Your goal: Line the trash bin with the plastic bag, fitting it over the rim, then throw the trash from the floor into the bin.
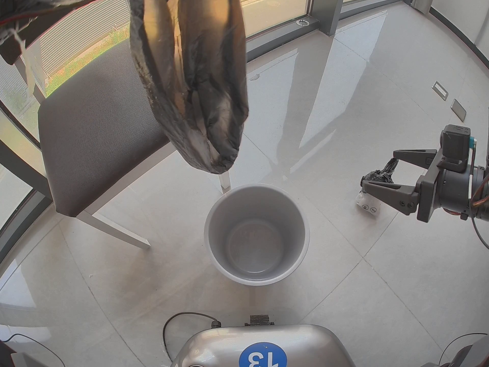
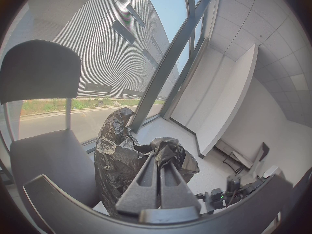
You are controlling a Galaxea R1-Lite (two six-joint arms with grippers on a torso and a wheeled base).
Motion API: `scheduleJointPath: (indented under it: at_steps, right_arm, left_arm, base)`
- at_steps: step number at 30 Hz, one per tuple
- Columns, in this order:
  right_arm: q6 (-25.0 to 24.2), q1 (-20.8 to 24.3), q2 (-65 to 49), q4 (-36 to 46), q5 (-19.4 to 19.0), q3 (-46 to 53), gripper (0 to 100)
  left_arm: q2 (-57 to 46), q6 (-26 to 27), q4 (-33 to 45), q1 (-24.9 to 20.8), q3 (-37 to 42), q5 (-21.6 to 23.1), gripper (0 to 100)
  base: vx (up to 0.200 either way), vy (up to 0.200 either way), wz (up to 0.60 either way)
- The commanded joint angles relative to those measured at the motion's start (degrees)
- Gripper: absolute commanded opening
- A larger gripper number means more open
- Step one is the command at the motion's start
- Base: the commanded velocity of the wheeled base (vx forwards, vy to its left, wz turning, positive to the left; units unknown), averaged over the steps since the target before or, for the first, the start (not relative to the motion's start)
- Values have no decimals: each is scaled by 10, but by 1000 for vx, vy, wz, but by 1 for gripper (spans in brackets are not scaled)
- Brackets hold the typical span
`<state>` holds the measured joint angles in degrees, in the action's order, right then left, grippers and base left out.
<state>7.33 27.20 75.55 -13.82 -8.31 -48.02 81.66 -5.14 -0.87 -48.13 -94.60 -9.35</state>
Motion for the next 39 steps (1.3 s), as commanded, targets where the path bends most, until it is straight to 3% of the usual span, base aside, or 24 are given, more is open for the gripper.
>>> scheduleJointPath:
  at_steps: [1,10,22,39]
  right_arm:
    - [1,17,36,-11,0,-8,100]
    - [1,29,71,-67,-1,-9,100]
    - [1,63,71,-67,-1,-24,100]
    - [8,61,109,-82,0,-8,100]
  left_arm:
    - [49,-7,12,-46,-61,-1,0]
    - [122,-8,62,-76,-200,-1,0]
    - [169,-8,71,-75,-200,-1,0]
    - [215,-1,132,-71,-200,-2,0]
  base:
    - [0,0,0]
    - [0,0,0]
    - [0,0,0]
    - [0,0,0]
